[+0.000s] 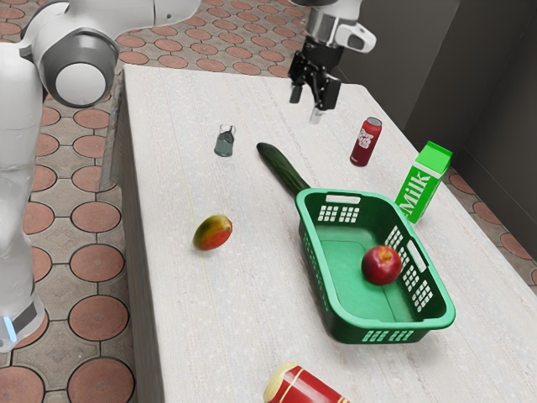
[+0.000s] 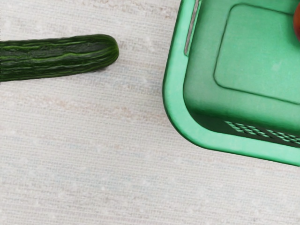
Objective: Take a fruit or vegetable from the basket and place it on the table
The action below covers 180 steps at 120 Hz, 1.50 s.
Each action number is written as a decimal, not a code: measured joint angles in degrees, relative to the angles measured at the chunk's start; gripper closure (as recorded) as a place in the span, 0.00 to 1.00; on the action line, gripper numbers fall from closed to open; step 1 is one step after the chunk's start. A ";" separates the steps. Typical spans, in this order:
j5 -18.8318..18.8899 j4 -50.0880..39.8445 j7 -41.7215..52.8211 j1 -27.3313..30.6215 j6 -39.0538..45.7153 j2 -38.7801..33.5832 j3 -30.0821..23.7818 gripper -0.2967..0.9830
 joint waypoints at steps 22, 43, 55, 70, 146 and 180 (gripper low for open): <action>-0.05 0.00 -0.23 -0.02 1.38 0.07 0.29 0.23; 0.03 2.28 -0.78 -1.02 1.99 0.51 -1.18 0.23; 0.18 3.04 -1.77 -1.88 3.64 3.50 -3.96 0.23; 0.40 3.22 -0.90 -2.19 8.14 8.20 -6.09 0.23; 1.24 21.61 5.59 -7.86 15.52 24.95 -7.74 0.23; 0.77 25.08 6.57 -8.52 14.09 32.28 -7.57 0.23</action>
